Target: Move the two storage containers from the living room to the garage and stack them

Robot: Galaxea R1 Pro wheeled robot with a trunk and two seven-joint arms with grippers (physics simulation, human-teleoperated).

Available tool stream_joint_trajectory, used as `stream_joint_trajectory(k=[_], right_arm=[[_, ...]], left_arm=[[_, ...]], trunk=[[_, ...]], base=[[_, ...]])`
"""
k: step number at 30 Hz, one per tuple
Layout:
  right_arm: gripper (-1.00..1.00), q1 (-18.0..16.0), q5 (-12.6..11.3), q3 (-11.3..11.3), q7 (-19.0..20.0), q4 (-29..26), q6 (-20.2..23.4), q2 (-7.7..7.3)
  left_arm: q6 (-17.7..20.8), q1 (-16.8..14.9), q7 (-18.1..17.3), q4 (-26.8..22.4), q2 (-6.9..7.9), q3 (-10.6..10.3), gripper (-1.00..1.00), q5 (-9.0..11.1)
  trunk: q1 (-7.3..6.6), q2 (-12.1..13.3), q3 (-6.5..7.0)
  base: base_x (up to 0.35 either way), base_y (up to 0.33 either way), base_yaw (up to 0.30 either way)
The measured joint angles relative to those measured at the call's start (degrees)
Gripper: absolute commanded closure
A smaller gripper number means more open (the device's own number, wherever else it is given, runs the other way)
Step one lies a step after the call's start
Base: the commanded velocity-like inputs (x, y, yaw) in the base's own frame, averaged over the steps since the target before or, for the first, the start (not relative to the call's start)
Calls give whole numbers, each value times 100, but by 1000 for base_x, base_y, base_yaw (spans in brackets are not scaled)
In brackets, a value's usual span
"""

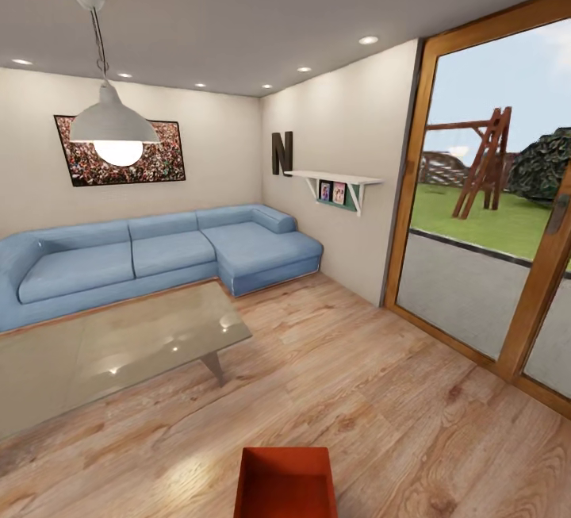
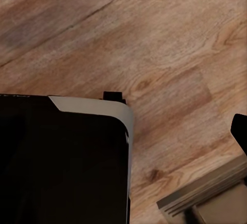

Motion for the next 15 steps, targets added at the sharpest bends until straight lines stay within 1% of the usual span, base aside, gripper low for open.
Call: stream_joint_trajectory(k=[15], right_arm=[[-100, -1, -7, 12, 0, 0, 7, -6]], left_arm=[[-1, 0, 2, 0, 5, 0, -100, 13]], trunk=[[330, -603, -270]], base=[[0, 0, 0]])
